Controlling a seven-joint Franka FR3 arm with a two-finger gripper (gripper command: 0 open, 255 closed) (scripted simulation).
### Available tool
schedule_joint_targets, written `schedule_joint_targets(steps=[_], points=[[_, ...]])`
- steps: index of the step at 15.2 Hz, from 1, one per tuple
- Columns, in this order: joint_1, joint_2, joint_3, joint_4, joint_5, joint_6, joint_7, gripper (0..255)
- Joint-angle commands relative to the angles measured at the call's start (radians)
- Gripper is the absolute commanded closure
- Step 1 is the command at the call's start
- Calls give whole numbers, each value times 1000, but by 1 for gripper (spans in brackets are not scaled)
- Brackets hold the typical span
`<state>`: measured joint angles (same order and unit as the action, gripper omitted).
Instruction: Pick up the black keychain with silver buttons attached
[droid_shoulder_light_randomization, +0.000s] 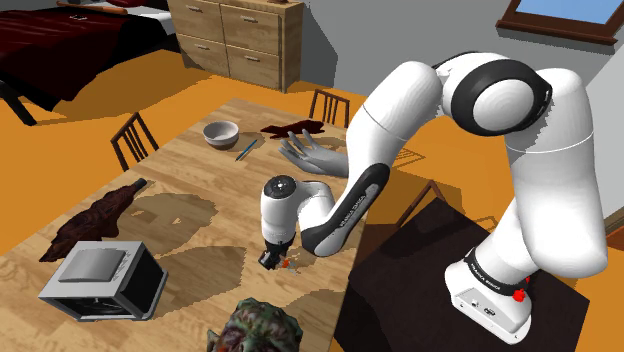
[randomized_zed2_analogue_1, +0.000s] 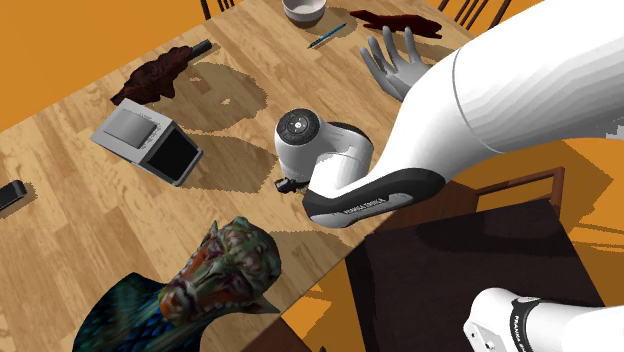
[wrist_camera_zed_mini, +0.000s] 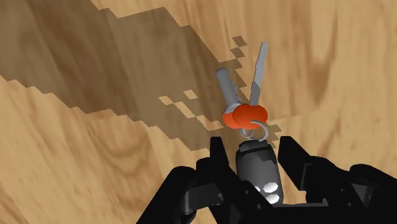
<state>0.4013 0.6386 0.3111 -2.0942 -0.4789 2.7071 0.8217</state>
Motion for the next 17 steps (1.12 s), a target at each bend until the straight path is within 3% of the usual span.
schedule_joint_targets(steps=[1,5,17], points=[[3,8,2,3,0,8,0,255],[3,9,1,2,-1,9,1,255],[-65,-136,89,-41,84,-94,-61,255]])
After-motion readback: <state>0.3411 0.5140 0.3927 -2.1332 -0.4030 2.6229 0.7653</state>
